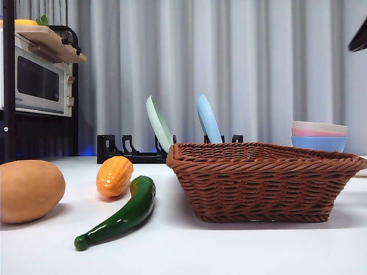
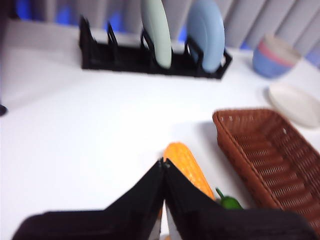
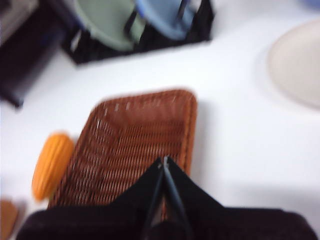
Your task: Pick up the basket,pick up the corn from the table,pick up the potato from the table,pick up the cucumber from the table,put all items into the basket
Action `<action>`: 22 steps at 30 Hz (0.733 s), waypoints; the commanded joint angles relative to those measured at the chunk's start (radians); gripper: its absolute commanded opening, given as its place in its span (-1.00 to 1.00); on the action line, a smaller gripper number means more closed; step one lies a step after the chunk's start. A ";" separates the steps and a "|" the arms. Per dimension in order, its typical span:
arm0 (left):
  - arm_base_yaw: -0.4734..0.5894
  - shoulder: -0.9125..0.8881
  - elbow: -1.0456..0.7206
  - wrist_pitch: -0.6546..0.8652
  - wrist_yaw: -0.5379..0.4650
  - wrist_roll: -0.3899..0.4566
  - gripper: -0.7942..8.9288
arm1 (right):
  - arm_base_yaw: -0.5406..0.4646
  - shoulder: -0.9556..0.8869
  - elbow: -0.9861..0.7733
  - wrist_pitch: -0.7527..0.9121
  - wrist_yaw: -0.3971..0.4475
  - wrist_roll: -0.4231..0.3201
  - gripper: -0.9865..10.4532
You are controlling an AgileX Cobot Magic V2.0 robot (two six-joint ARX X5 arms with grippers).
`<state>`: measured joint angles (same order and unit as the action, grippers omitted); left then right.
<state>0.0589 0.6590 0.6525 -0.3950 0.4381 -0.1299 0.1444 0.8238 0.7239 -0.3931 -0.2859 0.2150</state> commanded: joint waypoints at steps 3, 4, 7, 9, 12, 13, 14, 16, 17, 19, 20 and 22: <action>0.000 0.145 0.070 -0.040 0.093 0.079 -0.64 | 0.001 0.161 0.102 -0.108 -0.089 -0.125 -0.71; 0.000 0.163 0.077 -0.041 0.113 0.079 -0.48 | 0.001 0.186 0.113 -0.112 -0.092 -0.128 -0.59; -0.002 0.208 0.089 -0.042 0.146 0.072 -0.13 | 0.001 0.258 0.138 -0.112 -0.091 -0.131 -0.23; -0.006 0.221 0.089 -0.045 0.144 0.071 -0.13 | 0.001 0.309 0.151 -0.109 -0.089 -0.140 -0.21; -0.014 0.224 0.089 -0.050 0.144 0.071 -0.13 | 0.001 0.396 0.174 -0.108 -0.089 -0.142 -0.21; -0.016 0.224 0.089 -0.049 0.145 0.070 -0.13 | 0.001 0.427 0.183 -0.108 -0.089 -0.142 -0.21; -0.020 0.224 0.089 -0.048 0.145 0.070 -0.12 | 0.001 0.465 0.196 -0.107 -0.089 -0.142 -0.21; -0.028 0.224 0.089 -0.048 0.145 0.070 -0.13 | 0.001 0.538 0.225 -0.107 -0.091 -0.144 -0.21; -0.033 0.224 0.089 -0.048 0.144 0.069 -0.13 | 0.001 0.578 0.239 -0.105 -0.091 -0.145 -0.21; -0.043 0.224 0.089 -0.048 0.143 0.067 -0.13 | 0.001 0.649 0.267 -0.105 -0.090 -0.145 -0.22; -0.047 0.224 0.089 -0.048 0.142 0.060 -0.13 | 0.002 0.686 0.282 -0.105 -0.091 -0.145 -0.22; -0.052 0.224 0.089 -0.048 0.142 0.050 -0.12 | 0.002 0.747 0.302 -0.103 -0.102 -0.145 -0.22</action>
<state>0.0105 0.8837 0.7399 -0.4480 0.5770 -0.0727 0.1448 1.5433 1.0214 -0.4992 -0.3798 0.0811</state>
